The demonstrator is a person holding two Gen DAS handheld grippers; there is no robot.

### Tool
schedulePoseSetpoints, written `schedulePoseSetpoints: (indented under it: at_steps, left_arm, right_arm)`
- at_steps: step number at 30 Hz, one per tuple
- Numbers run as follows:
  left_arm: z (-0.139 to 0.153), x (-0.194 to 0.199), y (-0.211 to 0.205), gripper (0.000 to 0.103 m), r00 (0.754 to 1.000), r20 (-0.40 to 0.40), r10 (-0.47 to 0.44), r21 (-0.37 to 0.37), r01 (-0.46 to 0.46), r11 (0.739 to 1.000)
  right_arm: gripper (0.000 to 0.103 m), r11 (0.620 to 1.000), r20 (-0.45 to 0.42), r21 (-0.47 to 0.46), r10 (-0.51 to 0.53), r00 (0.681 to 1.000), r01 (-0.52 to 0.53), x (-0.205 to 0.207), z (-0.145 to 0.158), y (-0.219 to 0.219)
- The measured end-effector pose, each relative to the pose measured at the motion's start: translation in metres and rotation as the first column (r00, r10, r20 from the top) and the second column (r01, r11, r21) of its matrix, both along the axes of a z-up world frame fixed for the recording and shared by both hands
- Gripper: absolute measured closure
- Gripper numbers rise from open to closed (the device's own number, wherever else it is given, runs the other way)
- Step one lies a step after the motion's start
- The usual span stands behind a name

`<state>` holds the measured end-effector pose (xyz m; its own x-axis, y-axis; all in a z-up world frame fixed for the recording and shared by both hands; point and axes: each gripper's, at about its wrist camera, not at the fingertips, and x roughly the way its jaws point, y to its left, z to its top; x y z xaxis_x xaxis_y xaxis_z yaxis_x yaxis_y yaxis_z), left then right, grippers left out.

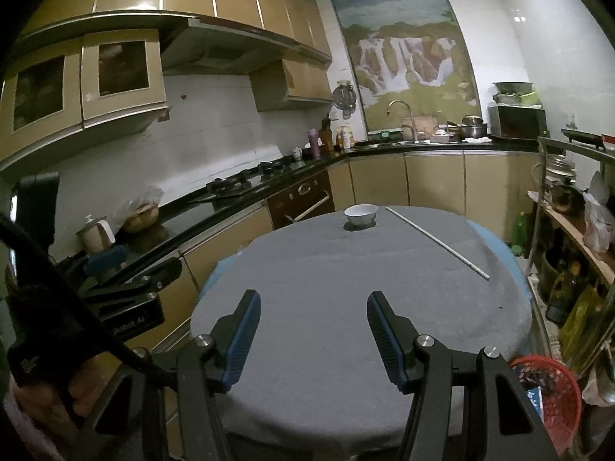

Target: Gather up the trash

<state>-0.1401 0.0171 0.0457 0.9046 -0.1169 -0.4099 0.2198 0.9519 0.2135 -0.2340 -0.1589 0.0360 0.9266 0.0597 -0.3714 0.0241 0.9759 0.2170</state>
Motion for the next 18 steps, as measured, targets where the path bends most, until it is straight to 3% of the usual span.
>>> schedulePoseSetpoints:
  at_steps: [18]
  left_arm:
    - [0.0000, -0.0069, 0.0017, 0.020, 1.000, 0.003, 0.020, -0.015, -0.020, 1.000]
  right_arm:
    - [0.041, 1.000, 0.004, -0.009, 0.010, 1.000, -0.010, 0.0010, 0.0059, 0.0030]
